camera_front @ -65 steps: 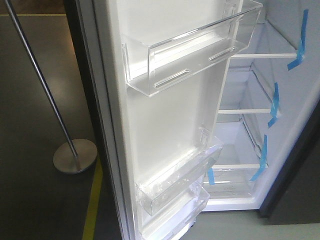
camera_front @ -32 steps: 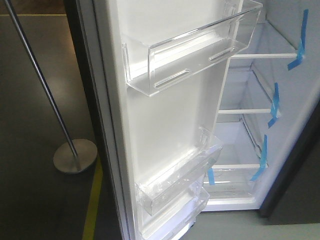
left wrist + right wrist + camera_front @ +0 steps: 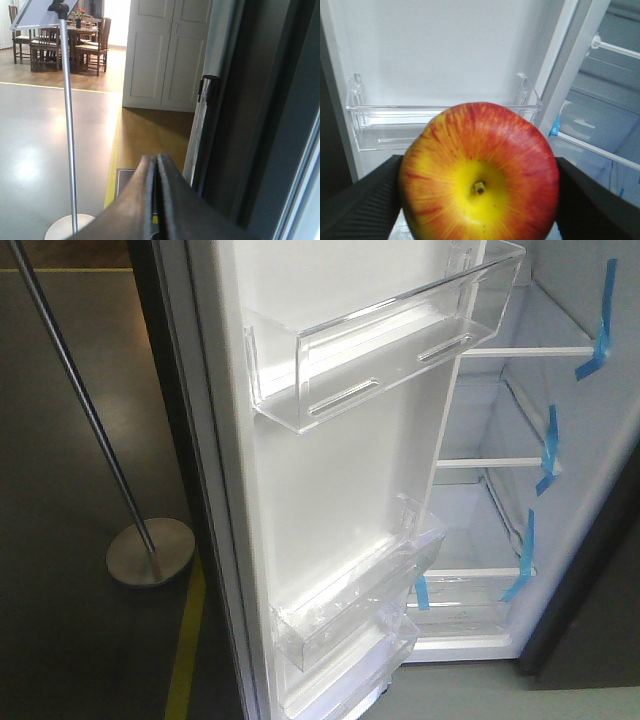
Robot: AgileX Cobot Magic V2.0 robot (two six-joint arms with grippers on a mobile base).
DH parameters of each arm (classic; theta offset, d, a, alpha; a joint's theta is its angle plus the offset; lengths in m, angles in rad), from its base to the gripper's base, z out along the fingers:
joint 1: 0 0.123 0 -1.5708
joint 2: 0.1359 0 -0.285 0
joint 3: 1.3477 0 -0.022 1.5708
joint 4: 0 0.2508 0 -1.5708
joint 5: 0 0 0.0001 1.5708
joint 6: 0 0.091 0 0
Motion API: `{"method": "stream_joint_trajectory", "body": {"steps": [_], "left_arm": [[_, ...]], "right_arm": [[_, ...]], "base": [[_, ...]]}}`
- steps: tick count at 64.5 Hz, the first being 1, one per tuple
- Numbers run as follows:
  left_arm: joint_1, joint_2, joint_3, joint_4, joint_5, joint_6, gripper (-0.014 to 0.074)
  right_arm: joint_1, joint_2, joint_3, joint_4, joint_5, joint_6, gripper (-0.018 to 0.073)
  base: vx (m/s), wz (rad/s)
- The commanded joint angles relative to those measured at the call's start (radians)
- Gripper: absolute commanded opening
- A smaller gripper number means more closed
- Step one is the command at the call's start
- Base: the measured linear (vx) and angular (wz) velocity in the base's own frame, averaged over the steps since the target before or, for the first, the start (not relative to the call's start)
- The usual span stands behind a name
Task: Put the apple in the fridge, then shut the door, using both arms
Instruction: 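Hold the apple in the right gripper in front of the fridge interior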
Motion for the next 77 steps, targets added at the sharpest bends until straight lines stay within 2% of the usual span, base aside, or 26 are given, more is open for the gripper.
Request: {"method": "stream_joint_trajectory", "body": {"steps": [1,25,47,56,65,77], "left_arm": [[0.002,-0.015,-0.018,-0.006,-0.067,-0.002,-0.0007],[0.002,-0.015,-0.018,-0.006,-0.067,-0.002,-0.0007],[0.002,-0.015,-0.018,-0.006,-0.067,-0.002,-0.0007],[0.002,-0.015,-0.018,-0.006,-0.067,-0.002,-0.0007],[0.002,-0.015,-0.018,-0.006,-0.067,-0.002,-0.0007],[0.002,-0.015,-0.018,-0.006,-0.067,-0.002,-0.0007]], "right_arm": [[-0.003,-0.002,-0.025,0.029,-0.078,-0.005,0.0130],[-0.003,-0.002,-0.025,0.030,-0.078,-0.005,0.0130],[-0.003,-0.002,-0.025,0.088,-0.054,-0.005,0.0130],[-0.003,0.034,-0.025,0.185,-0.099,-0.022,0.0131],[-0.003,0.122,-0.034,0.357,-0.167,-0.134,0.0134],[-0.003,0.306,-0.181,0.532,-0.127,-0.204,0.0140]], "base": [[0.00,0.00],[0.00,0.00],[0.00,0.00],[0.00,0.00],[0.00,0.00],[0.00,0.00]]}}
